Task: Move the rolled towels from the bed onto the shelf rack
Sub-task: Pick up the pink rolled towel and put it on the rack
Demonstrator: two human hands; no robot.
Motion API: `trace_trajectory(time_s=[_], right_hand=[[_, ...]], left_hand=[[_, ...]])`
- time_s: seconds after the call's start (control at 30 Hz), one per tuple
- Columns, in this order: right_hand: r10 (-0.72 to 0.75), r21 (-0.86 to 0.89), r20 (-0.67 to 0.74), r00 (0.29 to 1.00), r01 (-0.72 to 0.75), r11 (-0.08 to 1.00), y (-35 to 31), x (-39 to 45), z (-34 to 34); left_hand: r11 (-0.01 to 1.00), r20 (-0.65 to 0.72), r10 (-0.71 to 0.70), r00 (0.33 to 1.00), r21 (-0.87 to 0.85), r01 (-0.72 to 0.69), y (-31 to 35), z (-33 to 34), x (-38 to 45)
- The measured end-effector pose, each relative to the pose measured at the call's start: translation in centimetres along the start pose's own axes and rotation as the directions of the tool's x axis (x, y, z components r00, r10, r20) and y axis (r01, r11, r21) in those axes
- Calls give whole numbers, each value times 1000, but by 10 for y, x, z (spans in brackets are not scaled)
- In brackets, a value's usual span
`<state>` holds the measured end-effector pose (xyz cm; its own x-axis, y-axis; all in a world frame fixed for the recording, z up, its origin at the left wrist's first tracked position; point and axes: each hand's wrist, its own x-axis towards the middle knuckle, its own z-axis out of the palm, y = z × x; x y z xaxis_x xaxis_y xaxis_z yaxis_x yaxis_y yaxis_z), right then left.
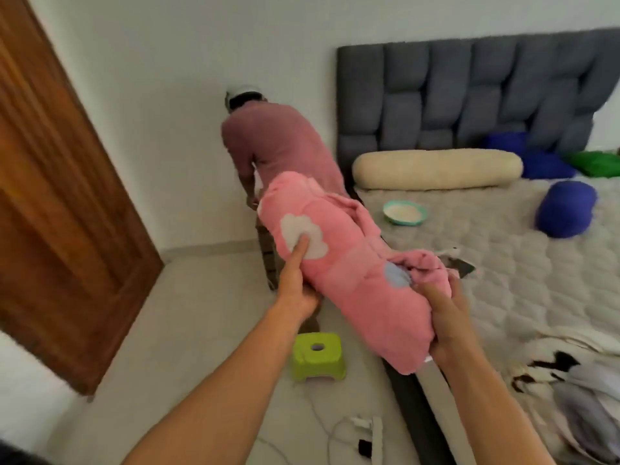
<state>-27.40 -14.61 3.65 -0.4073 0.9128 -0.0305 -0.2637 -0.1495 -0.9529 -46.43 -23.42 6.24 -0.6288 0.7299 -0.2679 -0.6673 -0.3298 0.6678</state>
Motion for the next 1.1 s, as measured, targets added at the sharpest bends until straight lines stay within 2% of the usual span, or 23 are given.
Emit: trace_trajectory(time_s=[0.1,0.17,0.37,0.57,0.6,0.73,0.87,0.97,1.1], right_hand=[[48,-52,163,986,-40,998,30,-8,80],[95,-96,293,951,-69,993,48,-15,127],[221,-141,542,811,-172,975,107,-36,264],[345,-224,759,552,-276,935,162,-77,382],[357,-243,803,478,-284,927,166,-89,402],[388,-324,876,286,-245,914,182,-126,467],[342,-305,928,145,-227,925,182,-168,525],[304,-277,947,106,-213,937,192,-195,571],[264,-232,956,132,-218,948,198,-237,631]], left_hand=[[989,-100,134,986,-41,-139,62,-79,-18],[972,-182,217,959,-50,-229,94,-125,-32],[895,-455,367,811,-64,-441,166,-244,-74],[778,-720,428,546,-14,-628,226,-330,-128],[748,-748,439,497,-1,-664,237,-343,-140],[671,-826,464,320,92,-735,280,-376,-185],[637,-862,484,151,228,-737,332,-416,-215],[637,-861,500,89,297,-712,377,-444,-231],[638,-839,544,4,411,-651,439,-482,-245]])
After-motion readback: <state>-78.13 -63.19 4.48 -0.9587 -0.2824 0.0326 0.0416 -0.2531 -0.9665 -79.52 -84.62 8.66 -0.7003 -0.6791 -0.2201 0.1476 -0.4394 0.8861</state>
